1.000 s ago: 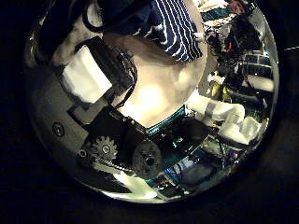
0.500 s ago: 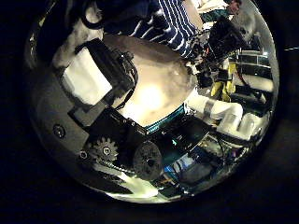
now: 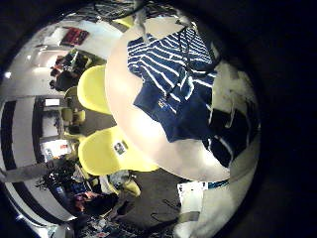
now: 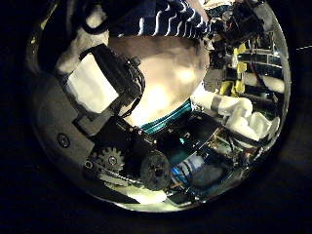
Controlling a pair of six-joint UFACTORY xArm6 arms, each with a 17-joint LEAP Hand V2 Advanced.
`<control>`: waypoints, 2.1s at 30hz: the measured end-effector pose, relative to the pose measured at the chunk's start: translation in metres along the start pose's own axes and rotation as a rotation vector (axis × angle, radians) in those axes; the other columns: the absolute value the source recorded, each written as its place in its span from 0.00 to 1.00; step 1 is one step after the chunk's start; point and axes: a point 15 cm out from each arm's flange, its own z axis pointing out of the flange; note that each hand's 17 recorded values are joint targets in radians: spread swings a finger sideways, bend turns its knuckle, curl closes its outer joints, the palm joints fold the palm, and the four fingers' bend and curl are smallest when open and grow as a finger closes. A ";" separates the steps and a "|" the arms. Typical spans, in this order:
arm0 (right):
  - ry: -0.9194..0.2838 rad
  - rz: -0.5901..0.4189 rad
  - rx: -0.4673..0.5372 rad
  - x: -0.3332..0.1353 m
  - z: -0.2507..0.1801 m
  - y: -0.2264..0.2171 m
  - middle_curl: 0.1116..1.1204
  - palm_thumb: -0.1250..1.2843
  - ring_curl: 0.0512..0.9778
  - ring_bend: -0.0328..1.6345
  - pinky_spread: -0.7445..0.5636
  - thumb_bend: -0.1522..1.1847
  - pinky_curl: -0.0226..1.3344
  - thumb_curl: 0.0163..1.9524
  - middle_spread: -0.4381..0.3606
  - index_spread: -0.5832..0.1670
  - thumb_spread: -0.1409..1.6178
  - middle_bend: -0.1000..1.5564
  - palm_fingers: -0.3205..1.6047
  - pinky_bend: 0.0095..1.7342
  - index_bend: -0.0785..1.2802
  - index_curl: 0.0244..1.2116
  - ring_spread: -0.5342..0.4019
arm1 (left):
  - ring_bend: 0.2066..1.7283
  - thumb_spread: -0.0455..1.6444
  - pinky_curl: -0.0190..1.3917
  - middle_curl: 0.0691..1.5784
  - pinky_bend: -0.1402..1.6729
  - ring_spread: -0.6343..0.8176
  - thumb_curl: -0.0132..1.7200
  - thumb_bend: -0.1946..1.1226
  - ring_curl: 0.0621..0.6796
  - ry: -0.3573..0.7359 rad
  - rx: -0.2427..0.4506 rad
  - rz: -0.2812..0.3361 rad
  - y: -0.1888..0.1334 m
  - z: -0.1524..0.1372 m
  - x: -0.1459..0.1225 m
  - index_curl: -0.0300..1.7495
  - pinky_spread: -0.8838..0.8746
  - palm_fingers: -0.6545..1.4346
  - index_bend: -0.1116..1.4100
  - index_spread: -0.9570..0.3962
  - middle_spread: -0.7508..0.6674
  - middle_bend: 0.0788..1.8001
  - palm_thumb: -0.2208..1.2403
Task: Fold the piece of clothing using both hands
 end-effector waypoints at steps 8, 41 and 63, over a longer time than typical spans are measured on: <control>0.023 0.015 0.116 0.013 -0.073 0.016 0.78 0.78 0.66 0.88 0.44 0.13 0.30 0.30 0.30 0.32 0.76 0.81 0.67 0.91 0.83 0.74 0.32 | 0.82 0.79 0.44 0.78 0.82 0.12 0.29 0.14 0.72 0.018 -0.003 0.010 0.028 -0.026 0.001 0.84 0.16 0.72 0.17 0.28 0.07 0.42 0.71; -0.013 0.083 -0.012 0.089 -0.007 -0.246 0.66 0.62 0.70 0.88 0.37 0.09 0.43 0.27 0.29 0.31 0.80 0.66 0.20 0.77 0.40 0.62 0.31 | 0.67 0.74 0.44 0.71 0.73 0.13 0.26 0.12 0.65 -0.076 0.000 -0.100 -0.192 0.046 -0.073 0.84 0.18 0.49 0.20 0.39 0.09 0.35 0.56; -0.059 0.020 0.078 0.103 -0.085 -0.122 0.31 0.49 0.33 0.50 0.86 0.10 0.21 0.20 0.44 0.26 0.78 0.32 0.24 0.42 0.21 0.34 0.60 | 0.47 0.63 0.34 0.38 0.47 0.44 0.18 0.12 0.43 -0.093 0.140 -0.220 -0.166 -0.010 -0.122 0.44 0.50 0.33 0.19 0.64 0.60 0.07 0.26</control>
